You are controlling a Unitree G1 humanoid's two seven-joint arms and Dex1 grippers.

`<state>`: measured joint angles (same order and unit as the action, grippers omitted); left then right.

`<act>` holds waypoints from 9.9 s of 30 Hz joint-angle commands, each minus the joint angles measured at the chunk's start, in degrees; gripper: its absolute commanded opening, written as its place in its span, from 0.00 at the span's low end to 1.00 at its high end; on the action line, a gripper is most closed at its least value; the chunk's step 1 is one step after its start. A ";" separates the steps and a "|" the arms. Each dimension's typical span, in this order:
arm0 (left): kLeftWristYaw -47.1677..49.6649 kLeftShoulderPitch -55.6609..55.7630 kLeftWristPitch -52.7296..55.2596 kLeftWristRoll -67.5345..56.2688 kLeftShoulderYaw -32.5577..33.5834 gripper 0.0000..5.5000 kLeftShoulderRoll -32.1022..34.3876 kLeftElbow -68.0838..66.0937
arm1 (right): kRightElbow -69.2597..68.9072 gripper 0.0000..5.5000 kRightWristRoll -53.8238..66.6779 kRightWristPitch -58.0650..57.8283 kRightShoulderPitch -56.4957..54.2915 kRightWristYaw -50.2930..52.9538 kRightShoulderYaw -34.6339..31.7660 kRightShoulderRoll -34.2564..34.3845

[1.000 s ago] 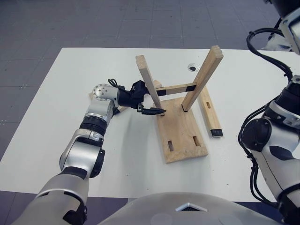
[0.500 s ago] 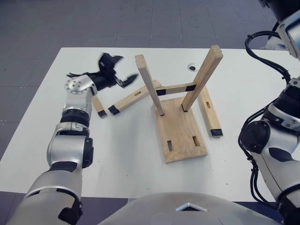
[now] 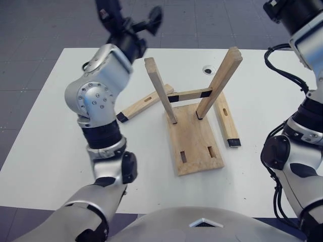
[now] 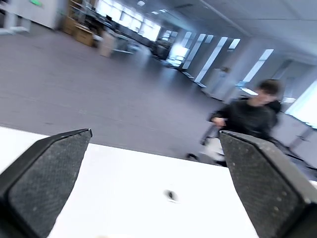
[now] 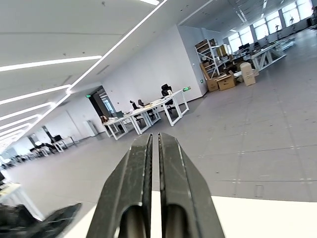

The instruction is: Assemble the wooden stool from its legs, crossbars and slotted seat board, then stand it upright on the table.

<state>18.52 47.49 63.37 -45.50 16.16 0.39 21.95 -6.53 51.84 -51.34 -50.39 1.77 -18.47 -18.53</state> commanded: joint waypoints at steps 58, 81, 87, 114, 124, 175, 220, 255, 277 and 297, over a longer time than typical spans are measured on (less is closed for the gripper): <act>-36.27 -53.82 16.43 -6.45 -14.42 0.87 41.28 23.31 | -5.25 0.21 -24.17 15.23 40.78 -83.35 26.98 -55.79; -33.00 -47.47 0.41 19.11 -32.92 0.87 34.11 9.39 | -2.07 0.58 -50.77 28.87 39.90 -71.01 47.59 -29.52; -32.56 -43.65 -1.15 21.75 -30.54 0.87 30.66 5.35 | 7.32 0.58 -51.91 27.37 32.71 -64.84 46.91 -20.06; -12.95 -33.71 5.50 29.97 10.69 0.87 11.78 -1.69 | -8.57 0.58 -38.23 6.24 18.14 -41.26 18.79 -9.00; -11.50 -39.11 -2.01 35.01 10.33 0.87 10.48 -8.26 | -13.58 0.58 -32.98 1.11 17.48 -35.17 16.00 -6.88; -15.59 -42.55 -7.84 30.04 5.78 0.35 6.21 -16.86 | -11.86 0.59 -30.01 3.17 14.85 -24.38 14.28 -5.98; -30.74 -14.11 -37.89 78.97 -29.02 0.08 38.40 12.06 | 1.68 0.59 35.45 -8.96 -17.21 33.06 -7.36 22.94; -36.64 -18.06 -50.56 99.85 -31.80 0.08 29.49 12.47 | -2.91 0.07 53.60 18.60 -6.92 50.55 5.09 16.57; -40.44 -13.18 -37.70 88.77 -16.48 0.32 20.36 11.99 | 8.72 0.07 16.03 19.17 -18.07 18.26 8.03 -11.39; -28.15 -25.76 -22.76 67.83 1.47 0.32 3.15 13.33 | -14.45 0.07 -22.99 31.53 43.41 -9.11 23.08 -13.30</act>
<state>-10.76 23.49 40.56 23.78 17.23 4.05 36.08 -21.50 29.40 -20.46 -7.69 -5.13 5.67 -32.93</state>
